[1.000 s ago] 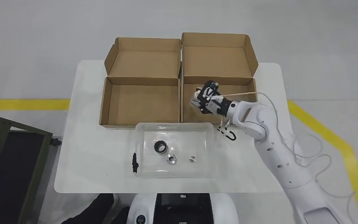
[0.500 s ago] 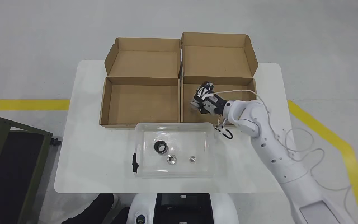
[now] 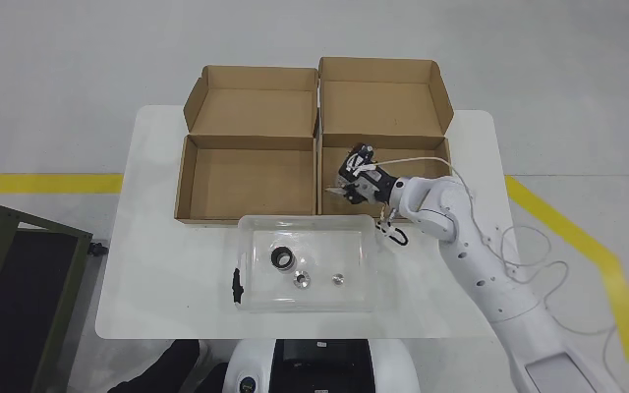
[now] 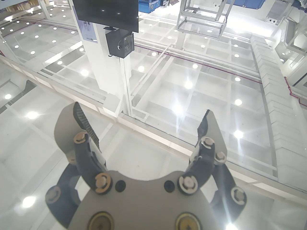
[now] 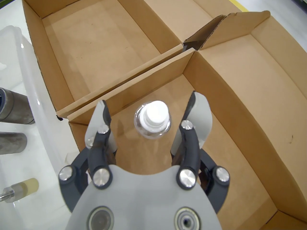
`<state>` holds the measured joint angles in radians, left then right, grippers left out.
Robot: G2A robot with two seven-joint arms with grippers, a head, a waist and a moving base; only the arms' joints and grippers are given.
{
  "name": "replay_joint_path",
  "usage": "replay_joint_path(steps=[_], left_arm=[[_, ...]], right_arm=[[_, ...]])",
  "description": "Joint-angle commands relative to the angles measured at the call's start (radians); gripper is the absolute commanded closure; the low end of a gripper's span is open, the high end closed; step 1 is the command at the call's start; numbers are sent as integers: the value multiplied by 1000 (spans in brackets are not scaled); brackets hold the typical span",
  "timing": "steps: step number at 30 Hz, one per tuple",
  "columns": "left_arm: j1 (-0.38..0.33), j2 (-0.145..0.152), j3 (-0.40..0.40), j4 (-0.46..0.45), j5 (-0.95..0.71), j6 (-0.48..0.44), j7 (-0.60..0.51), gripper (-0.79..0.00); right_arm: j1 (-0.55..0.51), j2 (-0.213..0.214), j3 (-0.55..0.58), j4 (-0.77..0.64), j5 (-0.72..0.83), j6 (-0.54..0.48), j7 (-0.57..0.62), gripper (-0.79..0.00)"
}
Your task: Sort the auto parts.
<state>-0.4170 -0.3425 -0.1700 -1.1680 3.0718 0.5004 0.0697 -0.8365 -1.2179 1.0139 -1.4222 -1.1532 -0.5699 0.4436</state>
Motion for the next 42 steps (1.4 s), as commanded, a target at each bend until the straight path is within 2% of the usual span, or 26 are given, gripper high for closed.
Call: replay_joint_path(steps=[1, 12, 19, 29, 42], left_arm=[[0, 0, 0, 0, 0, 0, 0, -785], [0, 0, 0, 0, 0, 0, 0, -785], [0, 0, 0, 0, 0, 0, 0, -785], [0, 0, 0, 0, 0, 0, 0, -785], [0, 0, 0, 0, 0, 0, 0, -785]], right_arm=[[-10, 5, 16, -37, -7, -4, 0, -785], [-151, 44, 126, -363, -35, -69, 69, -785], [-253, 60, 128, -498, 5, -158, 130, -785], [-356, 83, 121, -615, -45, -235, 214, -785], [-379, 97, 66, -638, -85, -268, 316, -773]])
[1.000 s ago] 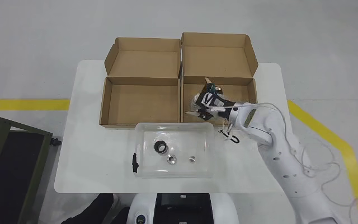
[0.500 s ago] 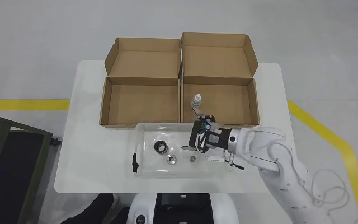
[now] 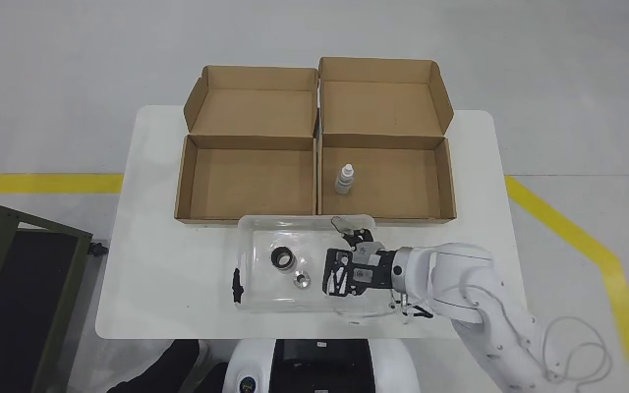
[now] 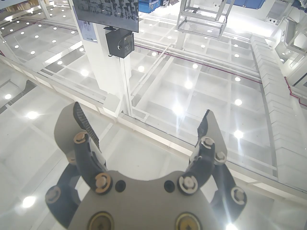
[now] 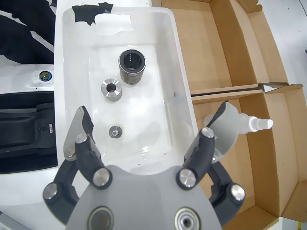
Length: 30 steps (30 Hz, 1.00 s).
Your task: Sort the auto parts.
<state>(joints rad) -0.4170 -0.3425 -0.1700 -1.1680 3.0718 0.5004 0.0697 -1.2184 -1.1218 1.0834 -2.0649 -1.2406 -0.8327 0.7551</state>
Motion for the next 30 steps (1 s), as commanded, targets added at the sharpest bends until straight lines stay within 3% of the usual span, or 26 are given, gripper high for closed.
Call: replay_joint_path(steps=[1, 6, 13, 19, 30], left_arm=[[0, 0, 0, 0, 0, 0, 0, -785], [0, 0, 0, 0, 0, 0, 0, -785], [0, 0, 0, 0, 0, 0, 0, -785], [0, 0, 0, 0, 0, 0, 0, -785], [0, 0, 0, 0, 0, 0, 0, -785]], right_arm=[[6, 1, -6, 8, 4, -6, 8, -763], [16, 6, -22, 17, -3, -15, 56, -763], [35, 10, -45, 26, 16, -19, 131, -705], [62, 12, -79, 43, 38, -16, 216, -717], [139, 27, -177, 123, 66, 23, 255, -671]])
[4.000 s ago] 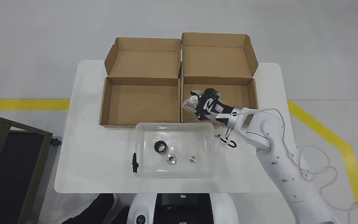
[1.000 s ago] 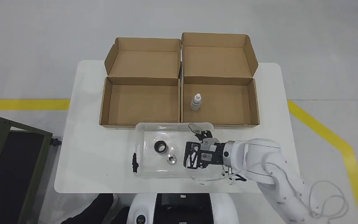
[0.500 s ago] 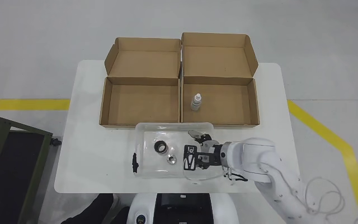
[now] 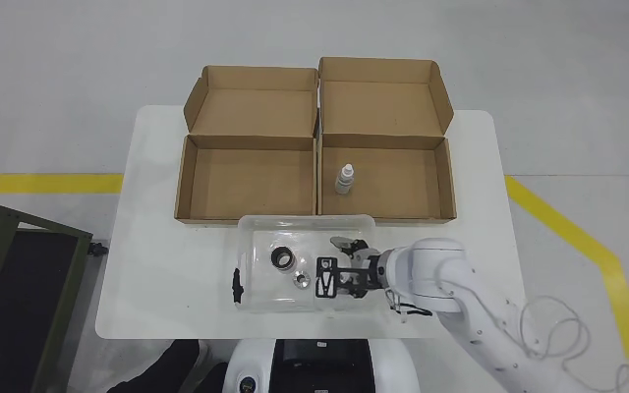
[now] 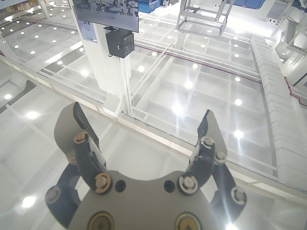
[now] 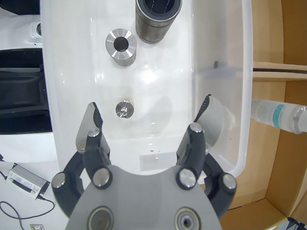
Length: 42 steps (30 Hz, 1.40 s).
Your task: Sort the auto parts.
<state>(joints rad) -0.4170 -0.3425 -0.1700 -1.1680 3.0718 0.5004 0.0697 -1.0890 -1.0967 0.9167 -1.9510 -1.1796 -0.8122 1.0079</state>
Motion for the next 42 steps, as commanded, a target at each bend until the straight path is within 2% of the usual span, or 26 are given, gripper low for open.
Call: replay_joint_path(steps=[1, 16, 20, 22, 23, 33, 36, 42], left_arm=[[0, 0, 0, 0, 0, 0, 0, -785], [0, 0, 0, 0, 0, 0, 0, -785], [0, 0, 0, 0, 0, 0, 0, -785], [0, 0, 0, 0, 0, 0, 0, -785], [0, 0, 0, 0, 0, 0, 0, -785], [0, 0, 0, 0, 0, 0, 0, -785], [0, 0, 0, 0, 0, 0, 0, -785], [0, 0, 0, 0, 0, 0, 0, -785]], right_arm=[[19, 3, -22, 17, 7, 7, 7, -662], [138, 38, -172, 84, 82, 73, 73, -536], [170, 47, -213, 98, 110, 90, 90, -480], [186, 51, -231, 105, 126, 95, 95, -437], [195, 53, -241, 109, 130, 99, 99, -391], [259, 70, -309, 116, 183, 130, 130, -320], [272, 74, -323, 114, 195, 133, 133, -249], [290, 76, -341, 120, 219, 131, 131, -228]])
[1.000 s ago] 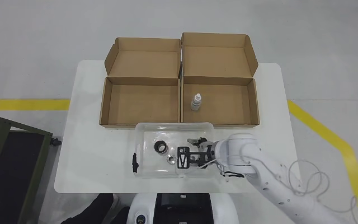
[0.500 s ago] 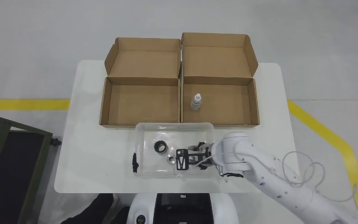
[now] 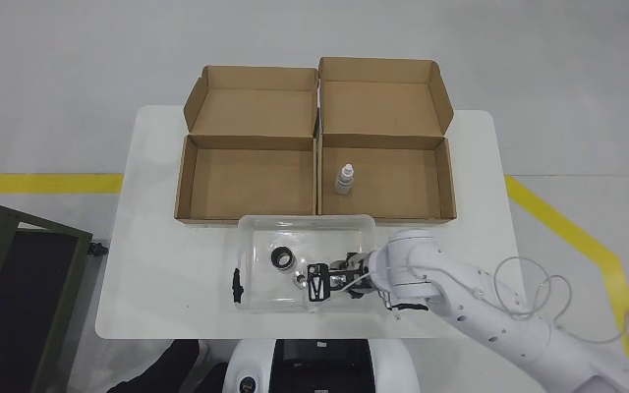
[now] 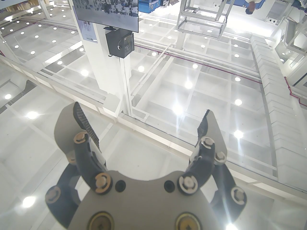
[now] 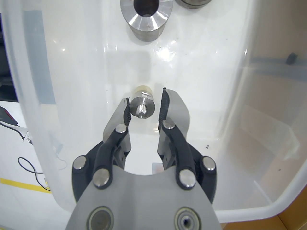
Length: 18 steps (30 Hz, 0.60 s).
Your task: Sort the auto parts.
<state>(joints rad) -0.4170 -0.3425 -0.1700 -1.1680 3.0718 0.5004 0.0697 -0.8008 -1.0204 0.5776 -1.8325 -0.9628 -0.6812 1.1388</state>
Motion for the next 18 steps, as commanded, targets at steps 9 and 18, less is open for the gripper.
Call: replay_joint_path(steps=[9, 18], left_arm=[[0, 0, 0, 0, 0, 0, 0, -785], [0, 0, 0, 0, 0, 0, 0, -785]], right_arm=[[5, 1, 2, -11, 14, -5, -10, 0], [-14, 13, 56, -73, 31, -14, -84, 0]])
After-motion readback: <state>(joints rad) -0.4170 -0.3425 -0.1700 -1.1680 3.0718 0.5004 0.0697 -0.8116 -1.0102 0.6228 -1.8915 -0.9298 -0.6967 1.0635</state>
